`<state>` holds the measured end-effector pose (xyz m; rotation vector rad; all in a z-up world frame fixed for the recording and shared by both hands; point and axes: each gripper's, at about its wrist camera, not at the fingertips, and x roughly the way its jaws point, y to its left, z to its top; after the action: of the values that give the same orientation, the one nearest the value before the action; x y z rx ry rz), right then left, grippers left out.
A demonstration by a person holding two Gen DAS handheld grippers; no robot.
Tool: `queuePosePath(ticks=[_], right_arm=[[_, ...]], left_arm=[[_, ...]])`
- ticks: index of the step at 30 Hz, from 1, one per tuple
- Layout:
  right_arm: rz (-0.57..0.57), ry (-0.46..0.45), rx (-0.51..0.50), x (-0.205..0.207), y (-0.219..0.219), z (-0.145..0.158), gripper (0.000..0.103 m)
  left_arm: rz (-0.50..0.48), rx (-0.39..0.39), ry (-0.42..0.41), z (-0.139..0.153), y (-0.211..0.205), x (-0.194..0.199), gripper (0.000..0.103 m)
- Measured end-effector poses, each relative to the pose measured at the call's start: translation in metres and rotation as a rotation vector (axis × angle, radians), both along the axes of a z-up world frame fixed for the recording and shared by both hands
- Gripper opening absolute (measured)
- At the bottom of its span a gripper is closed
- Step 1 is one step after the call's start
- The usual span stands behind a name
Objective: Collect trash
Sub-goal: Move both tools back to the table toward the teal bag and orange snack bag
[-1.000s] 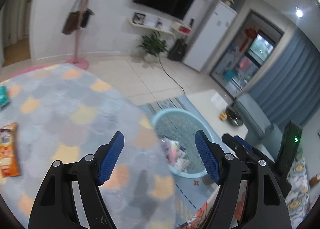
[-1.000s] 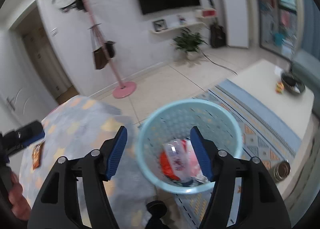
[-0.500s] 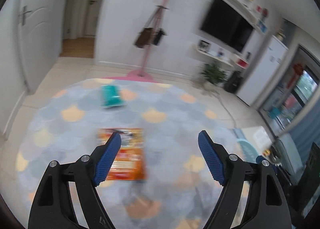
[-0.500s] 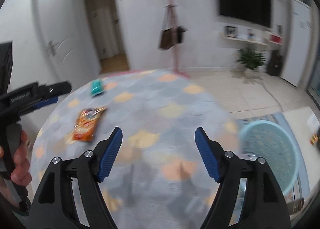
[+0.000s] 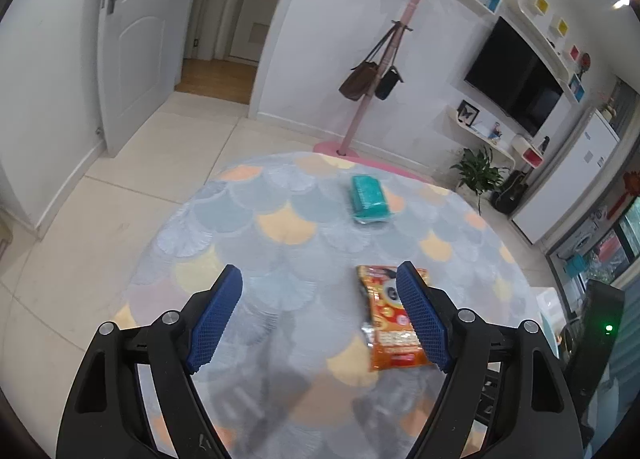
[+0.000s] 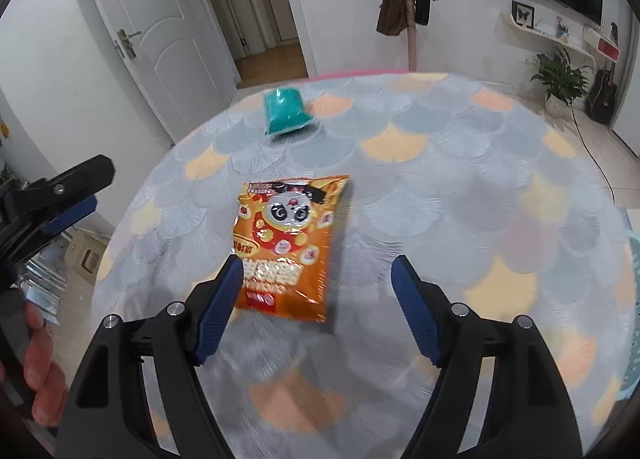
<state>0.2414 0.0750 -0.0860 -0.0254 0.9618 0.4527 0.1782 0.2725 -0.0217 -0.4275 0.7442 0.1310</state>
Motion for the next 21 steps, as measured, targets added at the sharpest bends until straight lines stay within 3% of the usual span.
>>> queuePosePath(ticks=[6, 12, 13, 15, 21], right_arm=[[-0.017, 0.058, -0.017, 0.02, 0.029, -0.022, 0.087], [-0.002, -0.046, -0.213, 0.015, 0.06, -0.033, 0.087], [-0.005, -0.058, -0.212, 0.013, 0.06, -0.034, 0.084], [-0.019, -0.074, -0.206, 0.012, 0.056, -0.031, 0.06], [-0.01, -0.068, -0.152, 0.02, 0.032, -0.027, 0.037]], left_arm=[[0.012, -0.012, 0.014, -0.011, 0.019, 0.005, 0.078], [0.001, -0.012, 0.029, -0.019, 0.024, 0.015, 0.077], [-0.007, -0.013, 0.03, -0.019, 0.023, 0.018, 0.077], [-0.029, -0.014, 0.029, -0.019, 0.021, 0.027, 0.077], [-0.099, -0.013, 0.05, -0.026, 0.001, 0.059, 0.078]])
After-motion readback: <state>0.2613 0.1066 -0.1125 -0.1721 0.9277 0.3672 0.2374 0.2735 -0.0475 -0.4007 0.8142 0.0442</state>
